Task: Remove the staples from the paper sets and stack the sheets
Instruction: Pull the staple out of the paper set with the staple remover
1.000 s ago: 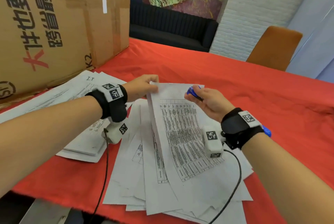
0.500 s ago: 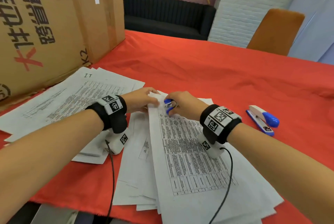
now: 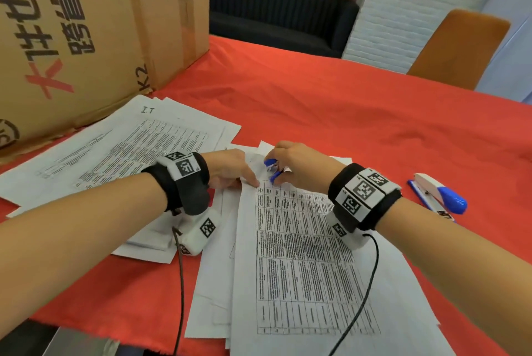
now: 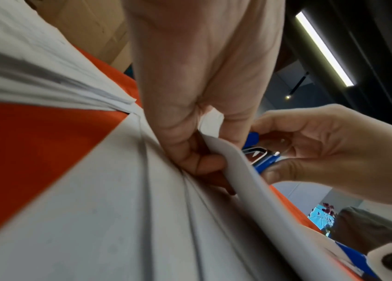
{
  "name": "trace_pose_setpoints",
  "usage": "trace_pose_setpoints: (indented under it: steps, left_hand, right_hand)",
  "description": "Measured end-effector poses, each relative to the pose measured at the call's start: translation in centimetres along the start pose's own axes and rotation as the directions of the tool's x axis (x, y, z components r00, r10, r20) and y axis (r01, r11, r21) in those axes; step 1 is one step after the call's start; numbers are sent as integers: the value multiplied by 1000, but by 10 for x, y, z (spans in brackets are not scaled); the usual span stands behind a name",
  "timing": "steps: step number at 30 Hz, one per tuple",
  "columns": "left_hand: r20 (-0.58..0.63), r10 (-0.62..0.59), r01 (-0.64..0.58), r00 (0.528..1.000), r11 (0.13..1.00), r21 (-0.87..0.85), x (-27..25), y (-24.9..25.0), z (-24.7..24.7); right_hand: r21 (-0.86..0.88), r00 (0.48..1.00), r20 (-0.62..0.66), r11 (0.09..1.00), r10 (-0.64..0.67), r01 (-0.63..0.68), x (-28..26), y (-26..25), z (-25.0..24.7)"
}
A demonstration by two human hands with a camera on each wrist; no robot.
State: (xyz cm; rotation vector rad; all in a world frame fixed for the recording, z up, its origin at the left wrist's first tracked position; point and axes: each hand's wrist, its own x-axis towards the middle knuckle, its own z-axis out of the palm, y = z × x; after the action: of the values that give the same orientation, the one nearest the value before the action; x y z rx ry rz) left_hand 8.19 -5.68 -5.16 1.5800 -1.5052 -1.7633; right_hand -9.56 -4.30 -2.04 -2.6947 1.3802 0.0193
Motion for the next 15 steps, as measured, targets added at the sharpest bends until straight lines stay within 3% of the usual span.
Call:
trace_pose_setpoints:
  steps: [4,10,15]
  left_hand:
    - [-1,38,-38,999,997,-61,4,-4,3]
    - [49,37,-20,998,952,-305,6,-14,7]
    - [61,55,-31,997,942,-334,5,-15,6]
  right_hand:
    - [-94,998,59,996,11,-6,3,-7,4]
    - [-213,996,91,977,-9,29,2,-6,7]
    - [-237,995,88,970,-43,63,4,-4,7]
